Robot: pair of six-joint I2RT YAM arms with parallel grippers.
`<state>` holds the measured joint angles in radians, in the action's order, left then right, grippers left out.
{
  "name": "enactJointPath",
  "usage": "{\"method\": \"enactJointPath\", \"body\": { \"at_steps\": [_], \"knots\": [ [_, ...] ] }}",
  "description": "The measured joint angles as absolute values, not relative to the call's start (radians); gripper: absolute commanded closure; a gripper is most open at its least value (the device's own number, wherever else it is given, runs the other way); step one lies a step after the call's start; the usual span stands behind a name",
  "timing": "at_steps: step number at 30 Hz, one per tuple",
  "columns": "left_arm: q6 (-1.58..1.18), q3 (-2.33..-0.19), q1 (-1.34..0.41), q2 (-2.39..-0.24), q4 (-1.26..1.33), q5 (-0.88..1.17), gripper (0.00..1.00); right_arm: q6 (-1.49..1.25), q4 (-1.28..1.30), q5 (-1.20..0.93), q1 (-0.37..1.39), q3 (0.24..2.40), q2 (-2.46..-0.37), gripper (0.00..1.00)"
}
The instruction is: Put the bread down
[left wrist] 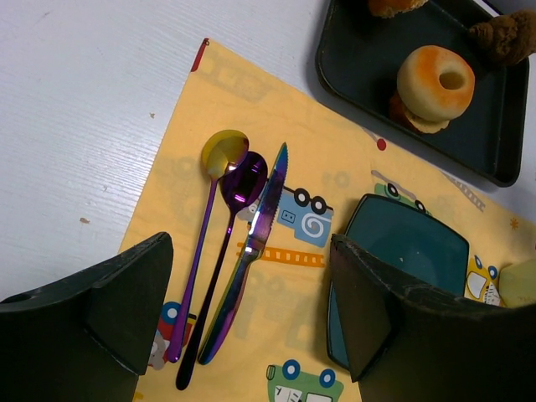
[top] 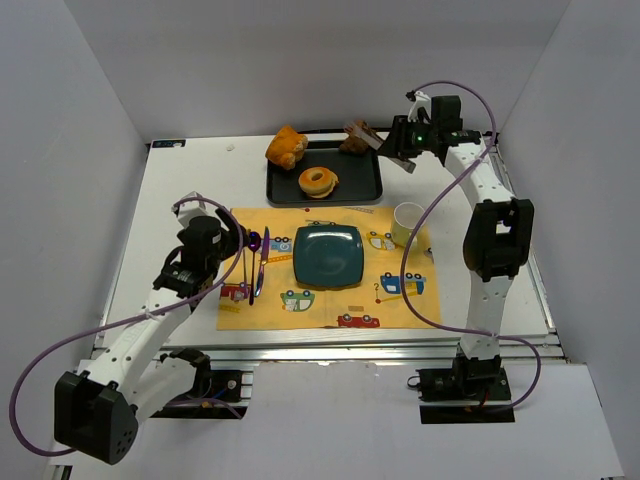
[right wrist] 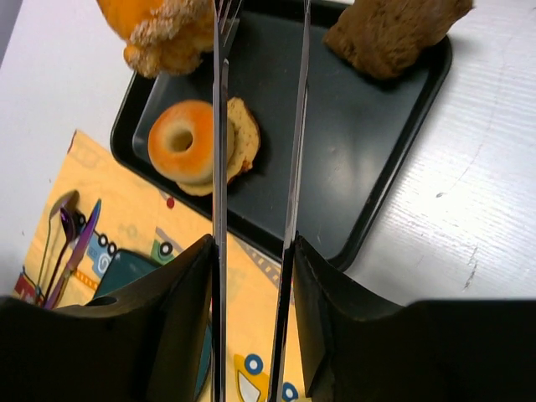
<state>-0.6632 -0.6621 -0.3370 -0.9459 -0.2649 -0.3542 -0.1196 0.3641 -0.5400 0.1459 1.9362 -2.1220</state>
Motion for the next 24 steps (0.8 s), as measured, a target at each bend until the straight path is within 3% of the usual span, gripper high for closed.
{"method": "enactJointPath", "body": {
  "at_steps": [24],
  "knots": [
    [-0.708,-0.663,-0.337,-1.005,-0.236,-0.343,0.15,-0.601,0.126,-0.527,0.014,1.934,-2.270,0.55]
  ]
}}
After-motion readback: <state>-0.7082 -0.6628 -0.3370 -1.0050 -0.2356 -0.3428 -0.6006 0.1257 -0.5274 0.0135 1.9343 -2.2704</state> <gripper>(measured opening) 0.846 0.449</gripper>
